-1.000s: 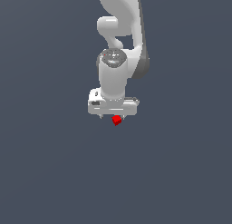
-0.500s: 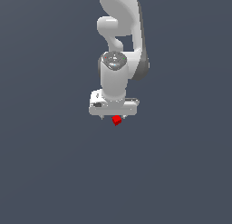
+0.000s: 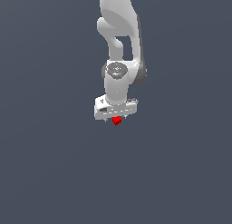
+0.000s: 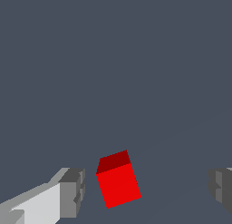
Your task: Pick up the red cube and move it to a goal position.
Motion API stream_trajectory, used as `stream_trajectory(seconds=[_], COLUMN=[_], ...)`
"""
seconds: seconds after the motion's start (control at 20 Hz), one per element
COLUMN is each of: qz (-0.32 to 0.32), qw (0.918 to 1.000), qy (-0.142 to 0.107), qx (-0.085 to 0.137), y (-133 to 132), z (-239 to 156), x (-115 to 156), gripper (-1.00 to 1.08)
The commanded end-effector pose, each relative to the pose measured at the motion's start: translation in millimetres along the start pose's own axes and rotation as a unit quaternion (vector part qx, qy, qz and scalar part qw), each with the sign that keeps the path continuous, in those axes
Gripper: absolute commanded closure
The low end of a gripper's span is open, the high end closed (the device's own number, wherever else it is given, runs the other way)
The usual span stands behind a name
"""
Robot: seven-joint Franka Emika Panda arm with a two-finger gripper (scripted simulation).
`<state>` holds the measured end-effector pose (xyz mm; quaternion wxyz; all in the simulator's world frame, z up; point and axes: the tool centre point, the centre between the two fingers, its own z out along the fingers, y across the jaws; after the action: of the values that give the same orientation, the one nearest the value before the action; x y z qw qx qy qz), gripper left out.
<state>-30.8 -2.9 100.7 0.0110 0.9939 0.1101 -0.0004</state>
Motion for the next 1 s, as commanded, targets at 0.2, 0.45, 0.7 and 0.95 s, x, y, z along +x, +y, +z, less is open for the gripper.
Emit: stream_trajectory(seconds=[0.2, 0.45, 0.7, 0.95], qz=[-0.083, -0.128, -0.155, -0.161], qw=[0.9965, 0.9917, 0.9879, 0.9869], qy=[0.002, 0.003, 0.004, 0.004], qx=[0.006, 0.01, 0.011, 0.011], y=[-11.9, -16.3, -18.2, -18.2], z=[42.6, 66.1, 80.1, 83.7], x=[-21.1, -32.8, -39.7, -41.3], gripper=[-0.92, -0.92, -0.92, -0.92])
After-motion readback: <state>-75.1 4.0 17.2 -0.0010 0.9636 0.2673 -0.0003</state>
